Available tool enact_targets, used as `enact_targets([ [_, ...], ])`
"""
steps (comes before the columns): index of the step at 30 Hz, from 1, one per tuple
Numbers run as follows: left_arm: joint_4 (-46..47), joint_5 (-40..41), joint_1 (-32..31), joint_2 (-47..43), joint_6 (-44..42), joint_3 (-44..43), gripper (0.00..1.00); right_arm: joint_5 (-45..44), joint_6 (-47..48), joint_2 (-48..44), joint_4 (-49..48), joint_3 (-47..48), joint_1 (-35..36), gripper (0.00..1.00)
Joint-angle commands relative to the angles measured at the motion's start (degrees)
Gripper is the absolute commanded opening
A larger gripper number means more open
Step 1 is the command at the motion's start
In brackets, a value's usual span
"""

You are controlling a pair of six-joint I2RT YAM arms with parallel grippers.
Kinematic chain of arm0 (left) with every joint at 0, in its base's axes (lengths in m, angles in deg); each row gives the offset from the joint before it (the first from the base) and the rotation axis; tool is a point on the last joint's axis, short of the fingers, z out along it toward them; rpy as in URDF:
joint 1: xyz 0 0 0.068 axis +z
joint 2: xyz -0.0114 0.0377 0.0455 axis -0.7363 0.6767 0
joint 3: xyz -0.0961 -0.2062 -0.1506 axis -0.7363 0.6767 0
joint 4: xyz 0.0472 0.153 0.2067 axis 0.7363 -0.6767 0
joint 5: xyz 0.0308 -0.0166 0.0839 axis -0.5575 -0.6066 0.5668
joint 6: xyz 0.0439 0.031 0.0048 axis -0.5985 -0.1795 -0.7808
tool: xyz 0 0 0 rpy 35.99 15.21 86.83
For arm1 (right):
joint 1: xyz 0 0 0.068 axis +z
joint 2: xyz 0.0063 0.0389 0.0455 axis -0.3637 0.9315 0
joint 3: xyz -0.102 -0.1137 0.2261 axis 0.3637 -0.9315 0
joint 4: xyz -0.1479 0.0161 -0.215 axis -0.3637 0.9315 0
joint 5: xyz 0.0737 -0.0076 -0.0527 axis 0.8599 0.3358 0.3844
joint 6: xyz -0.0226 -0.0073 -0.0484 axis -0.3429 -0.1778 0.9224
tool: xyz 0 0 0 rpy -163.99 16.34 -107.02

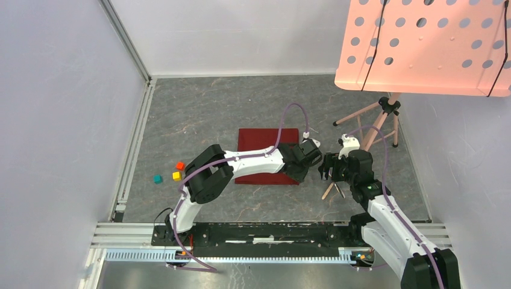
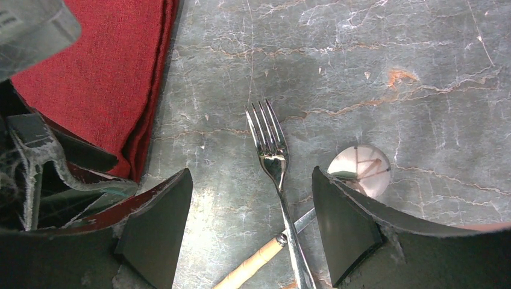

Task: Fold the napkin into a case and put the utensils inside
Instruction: Pick up the top corner of the square folded napkin from the folded napkin.

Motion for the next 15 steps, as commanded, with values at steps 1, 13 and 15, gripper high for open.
enact_targets([
  [1, 0.06, -0.04, 0.56, -4.29, 0.74, 0.03, 0.4, 0.55, 0.59, -0.2, -2.91, -0.58, -0.24, 0.79],
  [13, 0.18, 0.41, 0.89, -4.77, 0.64, 1.09, 0.29, 0.74, 0.64, -0.19, -3.0, -0.69, -0.19, 0.79],
  [15, 0.17, 0.32, 0.97, -4.94, 0.55, 1.18, 0.24, 0.73, 0.62, -0.12, -3.0, -0.63, -0.19, 0.78],
])
